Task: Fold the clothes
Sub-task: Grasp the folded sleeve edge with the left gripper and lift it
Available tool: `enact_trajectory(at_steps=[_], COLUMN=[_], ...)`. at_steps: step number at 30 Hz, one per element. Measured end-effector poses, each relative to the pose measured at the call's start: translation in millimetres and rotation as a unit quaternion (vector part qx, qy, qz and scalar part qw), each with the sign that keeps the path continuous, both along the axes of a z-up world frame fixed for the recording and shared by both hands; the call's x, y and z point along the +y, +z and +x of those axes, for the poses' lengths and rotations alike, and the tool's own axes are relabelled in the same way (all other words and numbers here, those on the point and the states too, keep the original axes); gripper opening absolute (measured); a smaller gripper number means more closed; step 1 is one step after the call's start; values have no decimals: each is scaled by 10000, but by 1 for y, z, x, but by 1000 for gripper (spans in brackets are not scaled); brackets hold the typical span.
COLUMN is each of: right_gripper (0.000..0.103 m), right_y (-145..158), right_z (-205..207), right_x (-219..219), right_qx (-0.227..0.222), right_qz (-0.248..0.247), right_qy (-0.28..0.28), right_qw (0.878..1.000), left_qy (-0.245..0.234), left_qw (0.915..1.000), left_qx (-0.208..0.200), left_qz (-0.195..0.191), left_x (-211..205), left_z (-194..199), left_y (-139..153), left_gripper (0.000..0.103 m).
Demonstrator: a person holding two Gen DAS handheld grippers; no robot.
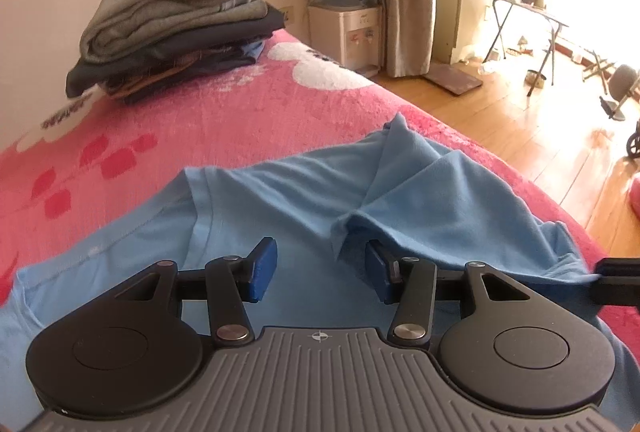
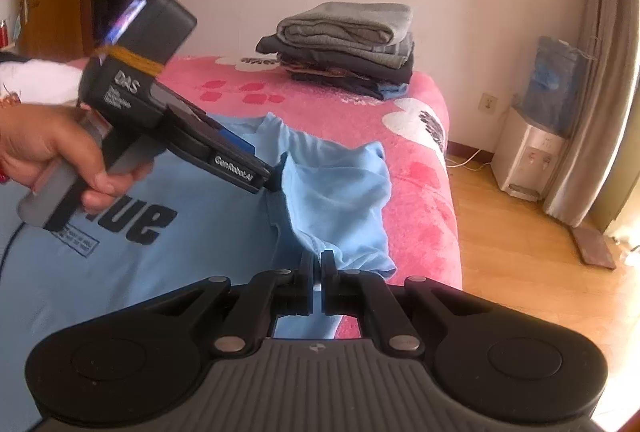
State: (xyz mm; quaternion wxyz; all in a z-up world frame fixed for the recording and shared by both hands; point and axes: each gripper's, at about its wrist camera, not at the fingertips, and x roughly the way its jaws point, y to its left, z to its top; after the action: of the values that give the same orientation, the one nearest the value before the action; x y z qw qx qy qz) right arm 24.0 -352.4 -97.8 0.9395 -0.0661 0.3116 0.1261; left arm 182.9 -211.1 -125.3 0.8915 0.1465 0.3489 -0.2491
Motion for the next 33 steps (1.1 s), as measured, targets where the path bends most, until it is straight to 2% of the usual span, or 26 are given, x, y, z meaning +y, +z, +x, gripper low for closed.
enact_trajectory(at_steps=[2,3,4,5,8,11,15,19,22,33], right_gripper=[3,3,3,3,3,3,3,3,3,5], right_y=[2,2,1,1,2,8,10,10,16,-11], right_z=[-1,-2,-1,-2,-3,-4,-2,3,8,12], right_x=[-3,-4,-5,-5,-5,-4,5,17,25,51], right_qx=[44,64,88,90,61,6,128,215,328,1105], right_qz=[132,175,197,209,248,337,368,421,666,550], right_qy=[-45,-60,-59,-57,-47,35,280,505,763,1290], right_qw=[9999,9998,9997,9997,9997,9994,9988,9976,9943,9839], left_qy=[-6,14,39,95,286,426,554,664,767,795], left_qw=[10000,9999,9998,9997,9985,9959,9934,9932,9926,9952], left_qx=[-98,-138,-173,-199,-371,-693,-969,-953,-937,-504], left_qz=[11,-18,-55,-99,-271,-408,-253,-97,-73,275], left_x=[-2,-2,-2,0,8,18,24,34,43,63], left_z=[1,0,0,0,-5,-15,-20,-20,-20,-16], left_y=[0,1,1,3,12,26,33,32,35,16], left_gripper=[48,44,27,15,5,4,4,4,4,8])
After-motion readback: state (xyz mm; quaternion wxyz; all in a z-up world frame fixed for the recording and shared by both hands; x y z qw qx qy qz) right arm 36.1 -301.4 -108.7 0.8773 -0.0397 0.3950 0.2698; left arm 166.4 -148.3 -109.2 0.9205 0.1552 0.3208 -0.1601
